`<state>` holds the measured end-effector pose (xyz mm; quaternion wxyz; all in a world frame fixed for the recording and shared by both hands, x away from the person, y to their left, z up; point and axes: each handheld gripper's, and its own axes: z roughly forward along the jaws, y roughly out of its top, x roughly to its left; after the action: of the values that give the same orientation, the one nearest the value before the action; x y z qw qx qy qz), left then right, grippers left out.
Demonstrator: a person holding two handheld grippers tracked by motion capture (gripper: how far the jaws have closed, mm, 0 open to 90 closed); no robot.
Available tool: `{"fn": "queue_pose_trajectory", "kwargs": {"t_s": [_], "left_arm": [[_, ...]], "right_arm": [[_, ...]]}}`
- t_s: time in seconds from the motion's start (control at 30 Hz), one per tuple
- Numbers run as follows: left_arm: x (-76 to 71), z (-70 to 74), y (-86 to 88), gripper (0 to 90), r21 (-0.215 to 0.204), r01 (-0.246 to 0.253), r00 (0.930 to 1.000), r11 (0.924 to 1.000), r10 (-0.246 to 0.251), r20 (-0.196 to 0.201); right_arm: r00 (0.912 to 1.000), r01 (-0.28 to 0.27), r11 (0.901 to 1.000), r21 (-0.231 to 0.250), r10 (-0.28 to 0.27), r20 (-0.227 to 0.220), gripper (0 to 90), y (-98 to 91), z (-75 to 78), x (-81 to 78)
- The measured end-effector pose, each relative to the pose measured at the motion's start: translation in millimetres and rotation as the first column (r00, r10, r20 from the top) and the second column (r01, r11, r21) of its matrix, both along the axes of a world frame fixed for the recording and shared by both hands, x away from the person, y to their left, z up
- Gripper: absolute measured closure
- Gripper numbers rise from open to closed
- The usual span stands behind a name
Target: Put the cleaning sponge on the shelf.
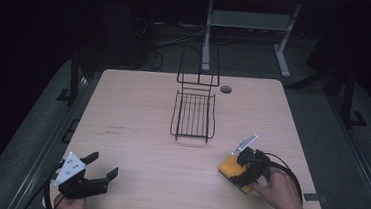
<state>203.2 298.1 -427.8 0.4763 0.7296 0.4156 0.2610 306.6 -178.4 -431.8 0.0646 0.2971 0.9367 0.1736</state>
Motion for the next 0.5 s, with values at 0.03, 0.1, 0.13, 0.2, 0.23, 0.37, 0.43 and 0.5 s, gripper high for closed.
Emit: {"fn": "queue_pose_trajectory", "kwargs": {"t_s": [0.03, 0.1, 0.13, 0.2, 0.23, 0.37, 0.43, 0.5], "left_arm": [[0.0, 0.0, 0.0, 13.0, 0.000, 0.000, 1.0000, 1.0000, 0.000, 0.000], [-0.1, 0.2, 0.0, 13.0, 0.000, 0.000, 1.0000, 1.0000, 0.000, 0.000], [-0.1, 0.2, -0.1, 13.0, 0.000, 0.000, 1.0000, 1.0000, 0.000, 0.000], [-0.2, 0.2, -0.2, 13.0, 0.000, -0.001, 1.0000, 1.0000, 0.001, 0.001], [-0.3, 0.2, -0.1, 13.0, 0.000, -0.001, 1.0000, 1.0000, 0.001, 0.002], [-0.3, 0.2, -0.2, 12.9, 0.001, -0.002, 1.0000, 1.0000, 0.002, 0.003], [-0.1, 0.0, -0.4, 13.0, -0.001, 0.000, 1.0000, 1.0000, 0.000, 0.001], [-0.3, 0.1, -0.8, 13.0, 0.000, -0.001, 1.0000, 1.0000, 0.001, 0.002]], "right_arm": [[1.0000, 0.000, 1.0000, 0.000, 0.000, 0.000, 21.7, 0.0, 0.0, 0.0], [1.0000, 0.002, 1.0000, 0.002, -0.002, -0.001, 22.5, -0.3, 0.3, 0.2], [1.0000, 0.003, 1.0000, 0.005, -0.003, -0.004, 23.5, -0.6, 0.8, 0.3], [1.0000, 0.003, 1.0000, 0.007, -0.003, -0.005, 23.9, -0.8, 1.1, 0.5], [1.0000, 0.001, 1.0000, 0.009, -0.001, -0.006, 24.2, -1.2, 1.5, 0.7], [0.9998, -0.009, 0.9997, 0.022, 0.008, 0.020, 25.1, -0.1, 6.7, -1.6], [0.9994, -0.019, 0.9996, 0.021, 0.019, 0.029, 25.3, 2.1, 10.0, -2.3], [0.9988, -0.030, 0.9993, 0.022, 0.029, 0.040, 25.3, 4.9, 13.9, -2.5]]}}
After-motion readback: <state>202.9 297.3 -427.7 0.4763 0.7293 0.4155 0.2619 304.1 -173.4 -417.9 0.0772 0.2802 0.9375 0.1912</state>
